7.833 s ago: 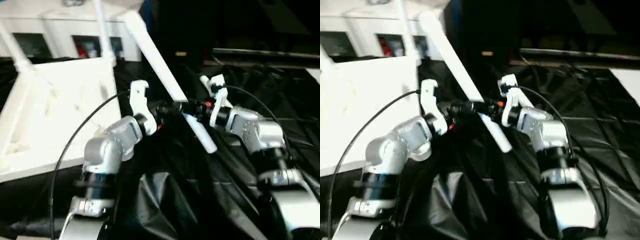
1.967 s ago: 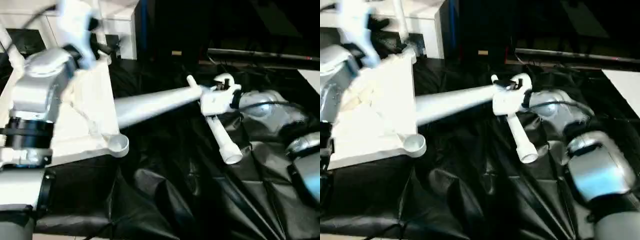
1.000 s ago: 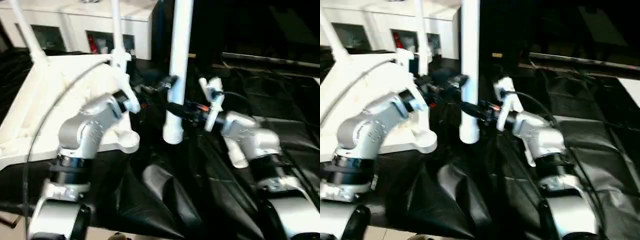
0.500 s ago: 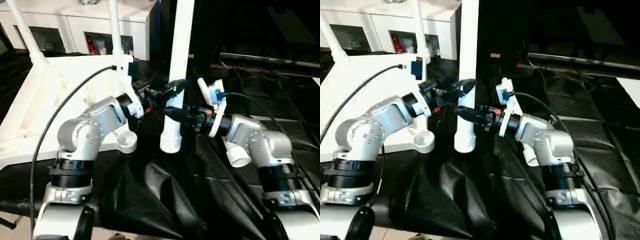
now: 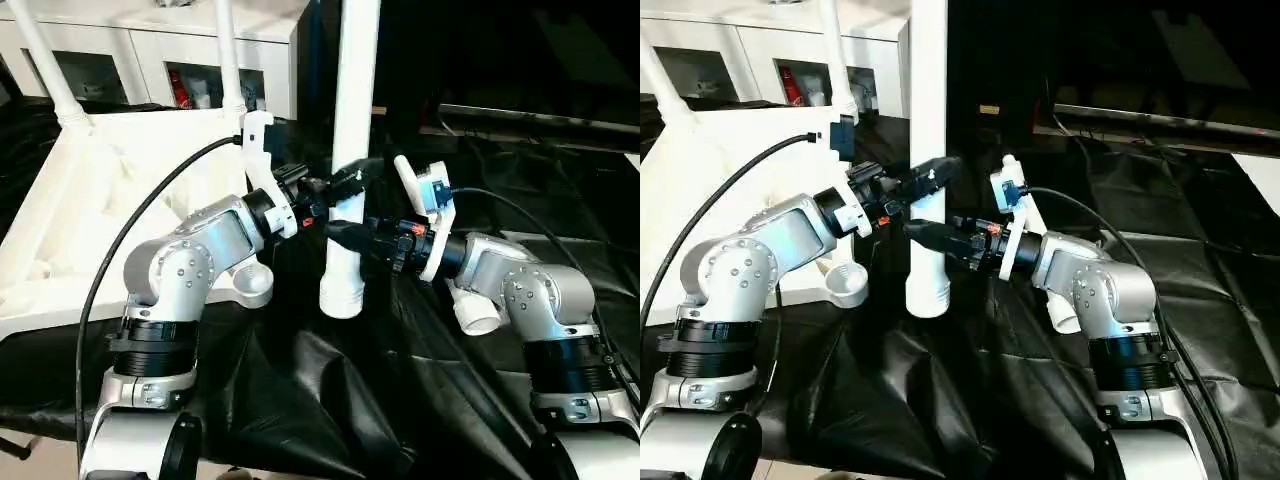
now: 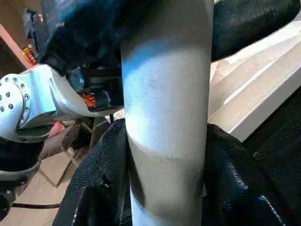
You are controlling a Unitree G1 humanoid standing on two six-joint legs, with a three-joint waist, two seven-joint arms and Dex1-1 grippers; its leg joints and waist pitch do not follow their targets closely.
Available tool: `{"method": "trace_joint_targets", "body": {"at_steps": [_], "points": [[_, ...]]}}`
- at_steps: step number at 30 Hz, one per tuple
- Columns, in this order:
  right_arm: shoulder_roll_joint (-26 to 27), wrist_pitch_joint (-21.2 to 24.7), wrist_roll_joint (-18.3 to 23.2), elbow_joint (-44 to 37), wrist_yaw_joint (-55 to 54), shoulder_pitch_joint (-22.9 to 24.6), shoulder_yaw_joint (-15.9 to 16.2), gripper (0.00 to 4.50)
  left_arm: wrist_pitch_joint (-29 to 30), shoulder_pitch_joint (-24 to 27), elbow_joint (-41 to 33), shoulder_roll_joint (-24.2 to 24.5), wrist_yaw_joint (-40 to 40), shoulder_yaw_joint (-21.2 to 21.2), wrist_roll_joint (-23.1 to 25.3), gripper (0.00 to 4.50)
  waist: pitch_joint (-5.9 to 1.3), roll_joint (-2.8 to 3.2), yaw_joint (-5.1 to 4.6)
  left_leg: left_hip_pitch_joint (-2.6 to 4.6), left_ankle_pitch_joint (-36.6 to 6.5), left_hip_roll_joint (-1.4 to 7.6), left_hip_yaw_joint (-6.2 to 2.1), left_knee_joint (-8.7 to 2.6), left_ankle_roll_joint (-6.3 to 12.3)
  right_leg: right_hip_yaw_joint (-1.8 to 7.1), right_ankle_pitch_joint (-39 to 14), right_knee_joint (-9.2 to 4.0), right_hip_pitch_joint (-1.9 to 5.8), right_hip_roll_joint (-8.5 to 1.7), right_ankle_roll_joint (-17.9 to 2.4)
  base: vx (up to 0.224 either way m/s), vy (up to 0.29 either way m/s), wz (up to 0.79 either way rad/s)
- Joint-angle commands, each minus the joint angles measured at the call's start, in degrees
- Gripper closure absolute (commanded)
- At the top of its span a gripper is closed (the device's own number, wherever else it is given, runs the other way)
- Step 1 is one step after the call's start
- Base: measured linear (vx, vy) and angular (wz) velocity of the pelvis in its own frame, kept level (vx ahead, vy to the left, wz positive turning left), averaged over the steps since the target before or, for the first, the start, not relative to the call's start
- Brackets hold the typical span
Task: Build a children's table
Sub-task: Pick table leg
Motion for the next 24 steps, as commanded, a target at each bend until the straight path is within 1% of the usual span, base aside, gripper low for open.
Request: {"method": "trace_joint_targets", "body": {"at_steps": [1, 2, 4, 5, 8, 9, 11, 13, 14, 15, 16, 17, 19, 20, 21, 22, 23, 24], "points": [[-0.58, 0.63, 1.03, -2.49, 0.48, 0.07, 0.65, 2.64, 0.91, -0.17, -0.9, 0.09, 0.4, 0.79, -0.58, 0.73, -4.73, 0.0, 0.14, 0.15, -6.87, 0.55, -0.06, -4.41, -0.03, 2.29, -16.9, -5.24, 4.22, -2.95, -8.3, 0.0, 0.0, 0.0], [-0.86, 0.78, 1.17, -2.76, 0.64, 0.07, 0.86, 2.64, 1.45, -0.01, -1.29, 0.38, -0.42, 0.52, -1.05, 0.84, -4.74, 0.03, 0.14, 0.18, -6.71, 0.57, -0.08, -4.43, -0.08, 2.3, -16.75, -5.19, 4.23, -2.94, -8.24, 0.0, 0.0, 0.0], [-0.99, 0.79, 1.14, -2.82, 0.76, 0.06, 0.94, 2.64, 1.89, 0.05, -1.4, 0.3, -0.26, 0.63, -1.34, 0.9, -4.77, 0.03, 0.15, 0.14, -6.44, 0.58, -0.07, -4.39, -0.17, 2.33, -16.21, -5.09, 4.27, -2.95, -8.35, 0.0, 0.0, 0.0], [-1.03, 0.78, 1.11, -2.83, 0.81, 0.06, 0.97, 2.64, 2.04, 0.06, -1.43, 0.25, -0.2, 0.68, -1.44, 1.17, -4.77, 0.01, 0.16, 0.13, -6.34, 0.59, -0.08, -4.4, -0.14, 2.33, -15.92, -5.07, 4.29, -2.93, -8.4, 0.0, 0.0, 0.0], [-1.22, 0.93, 1.02, -2.96, 0.98, -0.08, 0.98, 2.64, 3.01, -0.15, -1.08, -0.2, 0.7, 1.08, -1.8, 1.25, -4.79, -0.01, 0.17, 0.05, -5.91, 0.56, -0.06, -4.35, 0.0, 2.37, -15.17, -4.98, 4.35, -2.95, -8.67, 0.0, 0.0, 0.0], [-1.26, 0.91, 1.01, -2.95, 1.02, -0.14, 1.03, 2.64, 3.04, -0.26, -0.7, -0.43, 1.26, 1.24, -1.75, 1.3, -4.8, -0.01, 0.19, 0.08, -5.85, 0.57, -0.04, -4.35, 0.0, 2.36, -15.11, -4.99, 4.33, -2.95, -8.71, 0.0, 0.0, 0.0], [-1.41, 0.81, 0.98, -2.92, 1.09, -0.26, 1.21, 2.64, 2.93, -0.46, -0.07, -0.76, 2.18, 1.5, -1.57, 1.57, -4.8, -0.05, 0.16, 0.08, -5.87, 0.58, -0.05, -4.36, 0.04, 2.34, -15.02, -4.99, 4.35, -2.91, -8.75, 0.0, 0.0, 0.0], [-1.47, 0.75, 1.0, -2.9, 1.05, -0.35, 1.3, 2.64, 2.79, -0.64, 0.15, -0.94, 2.64, 1.8, -1.54, 1.67, -4.78, -0.08, 0.17, 0.1, -6.02, 0.55, -0.02, -4.35, 0.11, 2.35, -15.38, -5.06, 4.33, -2.93, -8.67, 0.0, 0.0, 0.0], [-1.47, 0.75, 1.01, -2.89, 1.02, -0.37, 1.32, 2.65, 2.78, -0.68, 0.2, -0.99, 2.77, 1.89, -1.55, 1.87, -4.77, -0.08, 0.19, 0.11, -6.11, 0.56, -0.03, -4.36, 0.09, 2.33, -15.69, -5.09, 4.33, -2.94, -8.6, 0.0, 0.0, 0.0], [-1.55, 0.41, 0.83, -2.82, 1.0, -0.54, 1.48, 2.65, 2.15, -1.05, 0.45, -1.34, 3.74, 2.32, -1.16, 1.87, -4.77, -0.08, 0.18, 0.09, -6.02, 0.56, -0.03, -4.35, 0.1, 2.34, -15.55, -5.07, 4.35, -2.94, -8.58, 0.0, 0.0, 0.0], [-1.55, 0.41, 0.83, -2.82, 1.0, -0.54, 1.48, 2.65, 2.15, -1.05, 0.45, -1.34, 3.74, 2.32, -1.16, 2.01, -4.75, -0.18, 0.15, 0.07, -6.05, 0.59, -0.02, -4.37, 0.09, 2.34, -15.56, -5.1, 4.35, -2.93, -8.53, 0.0, 0.0, 0.0], [-1.63, -1.1, -0.39, -2.99, 0.77, -0.65, 2.03, 2.65, 1.12, -1.68, 0.71, -1.72, 5.21, 2.72, -0.4, 2.09, -4.74, -0.15, 0.18, 0.06, -6.09, 0.58, -0.02, -4.34, 0.09, 2.34, -15.76, -5.16, 4.34, -2.95, -8.42, 0.0, 0.0, 0.0], [-1.43, -2.73, -1.47, -3.24, 0.23, -0.65, 2.41, 2.65, -0.6, -2.12, 0.7, -1.6, 6.32, 2.11, 1.66, 2.2, -4.72, -0.22, 0.17, 0.06, -6.23, 0.62, -0.07, -4.4, -0.05, 2.31, -16.46, -5.28, 4.28, -2.97, -7.85, 0.0, 0.0, 0.0], [-0.98, -3.18, -1.68, -3.3, -0.48, -0.74, 2.32, 2.1, -1.37, -2.37, 0.57, -1.34, 6.83, 1.33, 3.03, 2.43, -4.72, -0.24, 0.09, 0.04, -6.2, 0.58, -0.03, -4.39, -0.03, 2.31, -16.58, -5.27, 4.32, -2.93, -7.62, 0.0, 0.0, 0.0], [0.03, -4.01, -2.67, -3.31, -2.34, -0.92, 2.65, 2.1, -2.34, -2.87, 0.58, -1.96, 8.89, 1.26, 4.3, 2.43, -4.73, -0.29, 0.09, 0.1, -6.12, 0.6, -0.06, -4.39, 0.0, 2.31, -17.08, -5.29, 4.25, -2.95, -7.22, 0.0, 0.0, 0.0], [0.73, -4.42, -3.27, -3.28, -3.63, -1.05, 2.86, 1.96, -2.84, -3.19, 0.6, -2.49, 10.36, 1.32, 4.95, 2.48, -4.72, -0.27, 0.04, 0.07, -6.0, 0.62, -0.06, -4.38, -0.08, 2.33, -17.04, -5.33, 4.22, -2.97, -7.03, 0.0, 0.0, 0.0], [1.18, -5.63, -5.33, -3.73, -5.03, -0.78, 4.59, 1.9, -3.88, -3.63, 0.48, -3.07, 12.29, 1.06, 6.35, 2.57, -4.71, -0.37, -0.02, -0.02, -5.87, 0.54, -0.05, -4.34, -0.15, 2.31, -17.02, -5.29, 4.27, -2.99, -6.87, 0.0, 0.0, 0.0], [1.39, -6.48, -6.78, -4.08, -5.83, -0.55, 5.87, 1.9, -4.62, -3.9, 0.39, -3.44, 13.53, 0.89, 7.31, 2.57, -4.7, -0.35, -0.07, -0.08, -5.88, 0.59, -0.11, -4.38, -0.26, 2.29, -17.27, -5.3, 4.27, -2.97, -6.68, 0.0, 0.0, 0.0]]}}
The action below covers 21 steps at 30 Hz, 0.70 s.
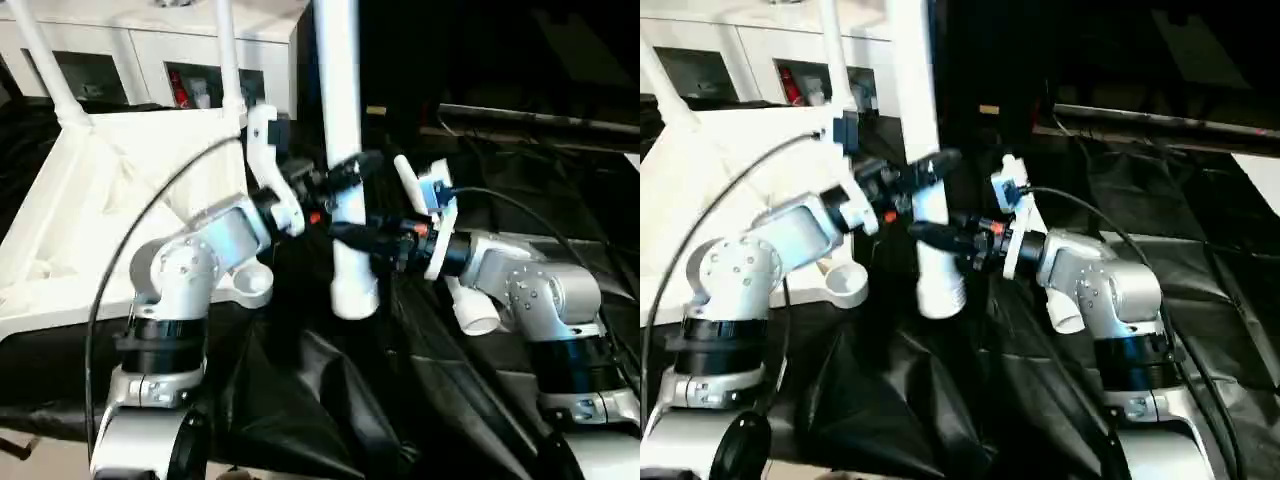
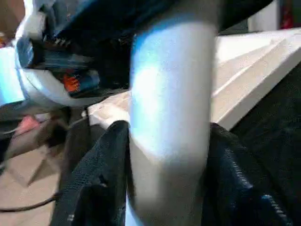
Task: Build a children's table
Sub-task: Pick table leg
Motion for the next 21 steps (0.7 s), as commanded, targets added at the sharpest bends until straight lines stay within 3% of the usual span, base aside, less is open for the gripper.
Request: {"method": "trace_joint_targets", "body": {"at_steps": [1, 3, 7, 10, 12, 17, 21], "points": [[0.95, -2.36, -3.76, -2.14, -2.62, -0.4, 4.53, 1.76, -2.92, -1.51, 0.22, 0.08, 4.37, -0.35, 4.18, 2.62, -4.7, -0.45, 0.13, -0.02, -5.71, 0.6, -0.11, -4.32, -0.51, 2.29, -17.65, -5.42, 4.2, -3.04, -6.26, 0.0, 0.0, 0.0], [1.8, -3.1, -6.03, -1.51, -5.19, -0.39, 5.99, 1.53, -3.65, -1.89, 0.15, -0.08, 5.34, -1.35, 5.67, 2.65, -4.74, -0.32, 0.07, 0.0, -5.41, 0.54, -0.13, -4.39, -0.7, 2.33, -17.71, -5.31, 4.1, -2.97, -5.97, 0.0, 0.0, 0.0], [4.1, -5.34, -12.82, 1.15, -11.33, -0.17, 10.9, 1.49, -5.31, -3.19, 0.67, -1.43, 9.49, -2.5, 9.43, 2.65, -4.85, -0.18, -0.04, 0.03, -5.05, 0.63, -0.15, -4.4, -0.69, 2.38, -14.64, -5.03, 4.09, -2.85, -6.67, 0.0, 0.0, 0.0], [6.73, -5.24, -14.27, 3.91, -16.12, -0.62, 10.0, 1.67, -5.71, -3.68, 0.94, -1.71, 10.43, -2.8, 10.77, 2.66, -4.86, -0.08, -0.2, 0.05, -5.09, 0.64, -0.17, -4.53, -0.99, 2.46, -13.08, -4.82, 4.0, -3.02, -8.05, 0.0, 0.0, 0.0], [7.53, -5.22, -13.91, 4.52, -16.91, -0.76, 9.24, 1.85, -6.23, -3.72, 0.98, -1.32, 10.44, -3.18, 11.63, 2.66, -4.9, -0.16, -0.12, 0.03, -4.88, 0.63, -0.14, -4.49, -0.88, 2.5, -11.57, -4.64, 4.18, -2.96, -8.32, 0.0, 0.0, 0.0], [8.32, -4.6, -12.56, 4.8, -16.73, -1.14, 7.89, 2.15, -6.37, -3.65, 1.01, -1.33, 10.52, -2.57, 11.8, 2.66, -5.15, 0.27, 0.05, 0.09, -2.52, 0.75, -0.1, -4.37, 0.04, 2.5, -5.2, -3.98, 4.28, -2.93, -10.52, 0.0, 0.0, 0.0], [8.45, -5.12, -12.79, 6.0, -16.55, -1.77, 7.26, 2.39, -6.52, -3.81, 1.26, -1.91, 10.29, -2.41, 12.42, 2.66, -5.07, 0.13, -0.04, 0.05, -3.34, 0.69, -0.01, -4.38, 0.21, 2.52, -5.81, -4.12, 4.45, -3.08, -11.04, 0.0, 0.0, 0.0]]}}
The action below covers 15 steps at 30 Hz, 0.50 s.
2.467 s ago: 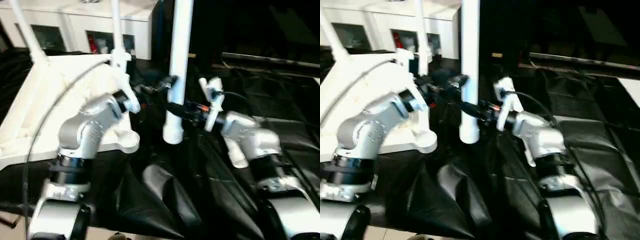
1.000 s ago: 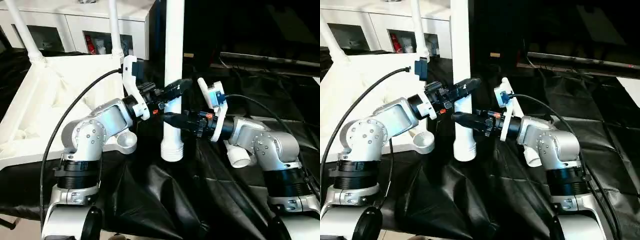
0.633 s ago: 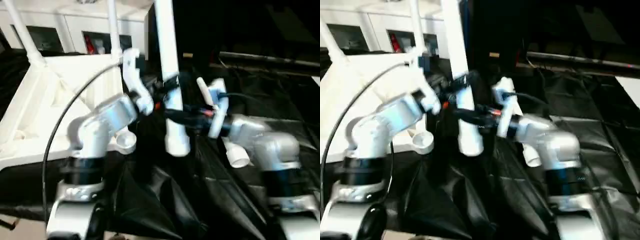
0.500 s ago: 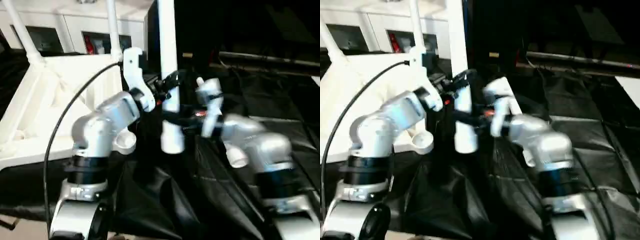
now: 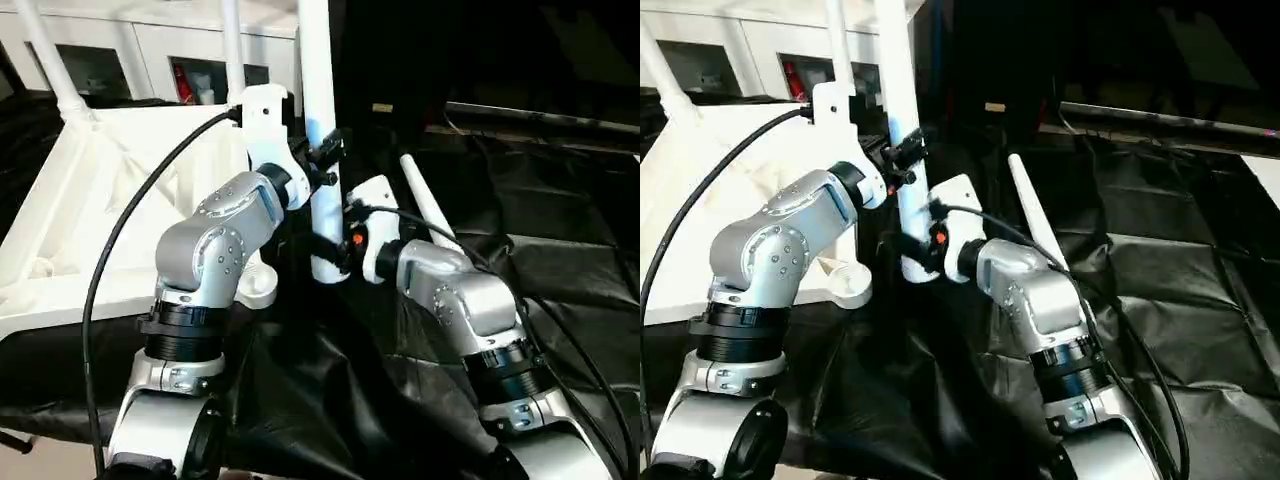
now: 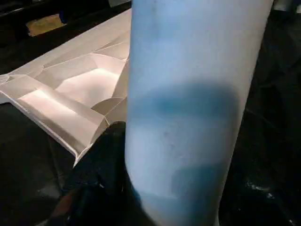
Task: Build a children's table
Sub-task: Pick table leg
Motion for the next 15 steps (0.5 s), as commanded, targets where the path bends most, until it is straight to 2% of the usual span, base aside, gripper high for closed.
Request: {"method": "trace_joint_targets", "body": {"at_steps": [1, 6, 7, 8, 9, 10, 11, 14, 15], "points": [[-0.03, -0.03, -0.16, 0.14, 0.4, -0.62, 0.78, 2.39, -0.8, -1.72, -0.01, -0.28, 0.17, -0.01, 0.97, 2.66, -5.06, 0.17, -0.09, 0.53, -3.43, 0.7, 0.02, -4.25, 0.09, 2.57, -6.22, -3.68, 4.54, -3.1, -10.82, 0.0, 0.0, 0.0], [-1.33, 0.19, 2.23, -0.05, 4.97, -0.94, -0.2, 2.45, -2.08, -1.68, 0.32, 1.15, -0.44, -0.86, 2.59, 2.66, -5.03, 0.31, 0.04, 0.59, -4.16, 0.78, -0.07, -4.31, 0.1, 2.54, -7.76, -3.83, 4.51, -3.11, -10.14, 0.0, 0.0, 0.0], [-2.83, -0.52, 3.64, -1.12, 9.44, -0.58, 0.15, 2.46, -1.86, -2.02, 0.96, 0.75, -2.11, 2.35, -1.11, 2.31, -5.0, 0.16, -0.01, 0.53, -4.35, 0.72, 0.0, -4.26, 0.2, 2.56, -7.62, -3.87, 4.57, -3.1, -10.3, 0.0, 0.0, 0.0], [-3.28, -1.15, 3.88, -1.51, 10.7, -0.39, 0.31, 2.46, -1.54, -2.06, 1.1, 0.81, -2.69, 3.0, -1.98, 1.96, -5.02, 0.14, 0.14, 0.51, -4.38, 0.66, 0.03, -4.22, 0.27, 2.57, -7.42, -3.87, 4.67, -3.13, -10.5, 0.0, 0.0, 0.0], [-4.97, -3.27, 5.32, -3.32, 15.73, 0.49, 0.69, 2.47, 0.22, -1.98, 1.39, 1.28, -5.81, 5.21, -5.75, 1.96, -5.04, 0.07, 0.14, 0.49, -4.46, 0.64, 0.05, -4.19, 0.42, 2.53, -7.33, -3.85, 4.69, -3.07, -10.64, 0.0, 0.0, 0.0], [-5.54, -3.63, 6.17, -4.03, 17.54, 0.8, 0.56, 2.48, 1.43, -1.79, 1.36, 1.69, -7.52, 5.94, -7.47, 1.9, -5.06, 0.04, 0.25, 0.43, -4.52, 0.56, 0.09, -4.11, 0.64, 2.52, -7.24, -3.78, 4.83, -3.16, -10.82, 0.0, 0.0, 0.0], [-6.96, -4.13, 7.87, -5.53, 21.4, 1.44, 0.38, 2.49, 3.25, -1.32, 1.43, 2.68, -10.85, 7.24, -10.35, 1.75, -4.98, 0.24, 0.24, 0.38, -4.3, 0.68, 0.02, -4.16, 1.44, 2.53, -6.47, -3.75, 4.68, -3.15, -11.11, 0.0, 0.0, 0.0], [-10.11, -3.84, 9.96, -7.93, 27.81, 2.33, 0.86, 2.5, 3.53, -0.65, 2.27, 4.75, -14.41, 7.71, -11.09, 1.47, -5.12, 0.25, 0.31, 0.53, -3.38, 0.73, 0.0, -4.06, 2.17, 2.45, -5.47, -3.51, 4.66, -2.96, -11.93, 0.0, 0.0, 0.0], [-10.95, -3.37, 10.73, -8.51, 29.53, 2.43, 0.77, 2.5, 5.23, -0.26, 1.78, 5.47, -16.41, 7.67, -12.73, 1.3, -5.09, 0.22, 0.35, 0.57, -3.46, 0.76, 0.04, -4.02, 2.27, 2.44, -5.35, -3.52, 4.63, -2.98, -12.32, 0.0, 0.0, 0.0]]}}
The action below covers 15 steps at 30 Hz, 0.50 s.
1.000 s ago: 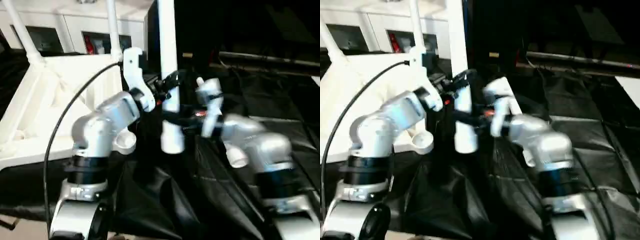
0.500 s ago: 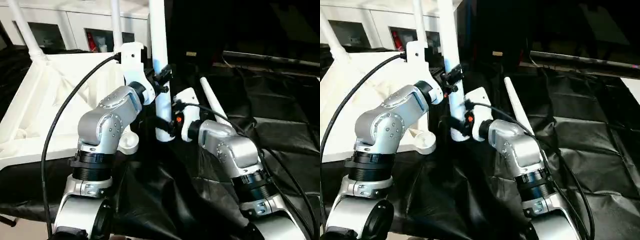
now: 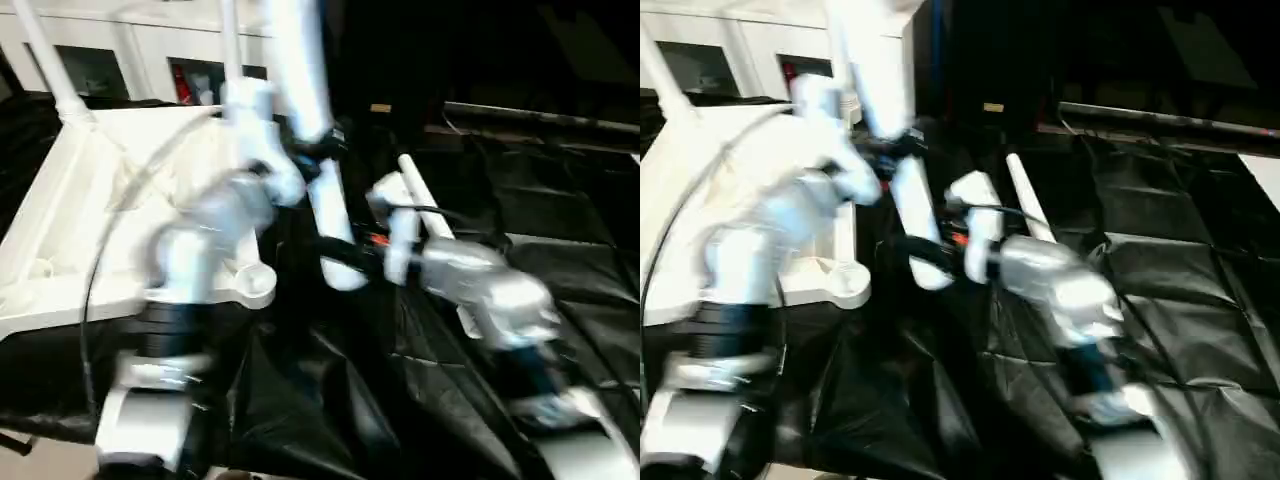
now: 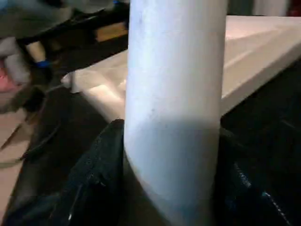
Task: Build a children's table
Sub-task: Pick table leg
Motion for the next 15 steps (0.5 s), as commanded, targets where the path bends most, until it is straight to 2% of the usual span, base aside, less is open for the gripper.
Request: {"method": "trace_joint_targets", "body": {"at_steps": [1, 2, 3, 5, 7, 9, 12, 15], "points": [[-0.71, -0.42, 3.95, -5.23, 7.94, 0.29, 1.77, 2.5, 3.4, 0.33, -0.22, 1.97, -3.94, 0.9, -2.8, 1.3, -5.03, 0.21, 0.22, 0.6, -4.16, 0.65, 0.07, -4.02, 2.09, 2.42, -6.38, -3.56, 4.71, -3.06, -12.6, 0.0, 0.0, 0.0], [-0.81, -0.32, 4.08, -5.3, 8.16, 0.29, 1.72, 2.5, 3.73, 0.45, -0.45, 2.12, -4.44, 0.8, -3.14, 1.19, -5.01, 0.27, 0.24, 0.54, -4.49, 0.71, 0.08, -4.05, 2.21, 2.47, -7.01, -3.59, 4.65, -3.13, -12.67, 0.0, 0.0, 0.0], [-1.88, 0.42, 5.73, -5.81, 10.75, 0.08, 1.13, 2.5, 6.87, 2.01, -3.86, 3.97, -10.1, -0.57, -7.2, 1.14, -5.0, 0.34, 0.31, 0.57, -5.09, 0.78, 0.0, -4.07, 1.94, 2.4, -8.48, -3.59, 4.66, -3.22, -12.85, 0.0, 0.0, 0.0], [-2.01, 0.54, 6.02, -5.85, 11.12, 0.02, 1.0, 2.5, 7.26, 2.28, -4.48, 4.22, -10.98, -0.8, -7.85, 1.12, -4.95, 0.36, 0.1, 0.47, -5.24, 0.97, -0.05, -4.13, 1.83, 2.39, -8.69, -3.69, 4.56, -3.15, -12.85, 0.0, 0.0, 0.0], [-2.71, 0.77, 7.44, -5.88, 13.26, -0.29, 0.56, 2.51, 9.46, 3.03, -6.46, 4.87, -14.11, -0.91, -11.39, 1.12, -4.87, 0.5, 0.08, 0.58, -5.69, 0.89, 0.0, -4.13, 1.66, 2.38, -9.45, -3.79, 4.43, -3.1, -12.92, 0.0, 0.0, 0.0], [-3.23, 1.05, 8.65, -6.36, 15.13, -0.25, 0.55, 2.52, 10.31, 3.31, -7.44, 4.4, -16.46, -0.17, -14.42, 1.44, -4.86, 0.47, 0.14, 0.8, -6.57, 0.92, 0.06, -4.15, 1.35, 2.4, -10.68, -3.98, 4.4, -3.1, -12.78, 0.0, 0.0, 0.0], [-3.27, 1.64, 9.73, -7.36, 16.08, 0.04, 0.52, 2.52, 9.77, 3.19, -7.31, 3.55, -17.38, 0.07, -15.16, 1.65, -4.85, 0.5, 0.29, 0.92, -6.49, 0.98, 0.04, -4.18, 1.29, 2.41, -11.02, -4.13, 4.27, -3.03, -12.46, 0.0, 0.0, 0.0], [-3.14, 1.72, 9.89, -7.76, 16.31, 0.28, 0.58, 2.52, 9.18, 2.72, -6.4, 2.98, -16.47, 0.14, -14.72, 1.93, -4.84, 0.44, 0.22, 0.71, -7.14, 0.87, -0.02, -4.24, 0.76, 2.35, -12.84, -4.33, 4.45, -3.03, -11.32, 0.0, 0.0, 0.0]]}}
